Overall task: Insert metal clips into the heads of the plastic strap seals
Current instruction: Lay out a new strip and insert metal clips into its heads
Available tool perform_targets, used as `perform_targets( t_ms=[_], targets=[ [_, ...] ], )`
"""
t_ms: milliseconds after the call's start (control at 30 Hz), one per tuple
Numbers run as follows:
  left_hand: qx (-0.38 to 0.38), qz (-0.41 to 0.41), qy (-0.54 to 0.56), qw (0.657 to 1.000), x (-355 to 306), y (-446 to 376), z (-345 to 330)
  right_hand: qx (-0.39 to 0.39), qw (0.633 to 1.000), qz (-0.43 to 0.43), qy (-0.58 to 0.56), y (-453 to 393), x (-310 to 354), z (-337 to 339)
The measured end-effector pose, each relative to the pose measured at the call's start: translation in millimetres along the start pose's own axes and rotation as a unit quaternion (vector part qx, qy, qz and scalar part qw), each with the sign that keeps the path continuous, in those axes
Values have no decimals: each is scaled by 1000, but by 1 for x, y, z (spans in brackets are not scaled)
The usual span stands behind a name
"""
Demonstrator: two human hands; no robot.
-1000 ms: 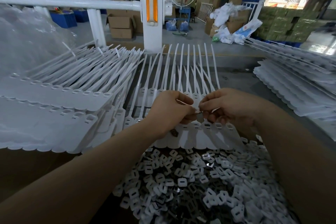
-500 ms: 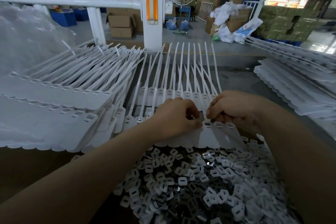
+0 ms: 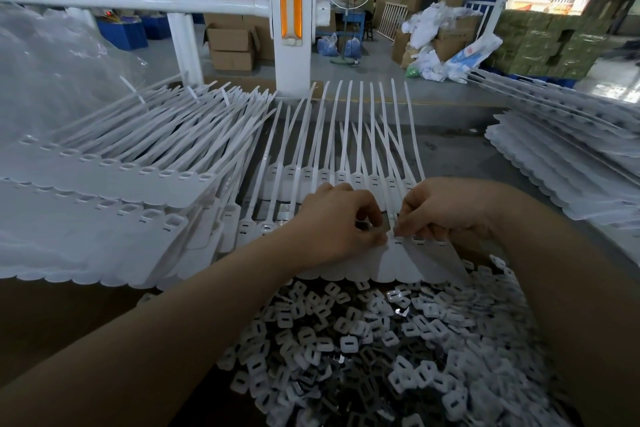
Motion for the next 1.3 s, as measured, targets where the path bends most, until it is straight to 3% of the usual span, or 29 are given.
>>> perform_targets(
  t_ms=[300,467,967,1133,1300],
  targets=[
    [-10,-141,-65,988,-10,10,8,-62,993,-54,-81,-2,-16,4],
    [0,-177,-142,974,-15,15,5,-74,992,-69,-74,-2,-15,3],
    [30,-171,-161,972,-16,11,2,-80,993,-65,-50,-5,-18,4],
    [68,-142,-146,977,-8,9,0,-173,984,21,-25,-11,-7,11],
    [62,-151,-143,976,-17,10,7,-144,989,30,-31,-11,-7,6]
  ],
)
Point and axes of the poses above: each hand's wrist, its own y-axis away from the middle knuckle, its own z-axis out of the back of the hand, x = y × z, the point moved 7 cm from there along -y, towards the middle knuckle, and after that the axes turned 12 degrees about z, right-handed, at the moved point
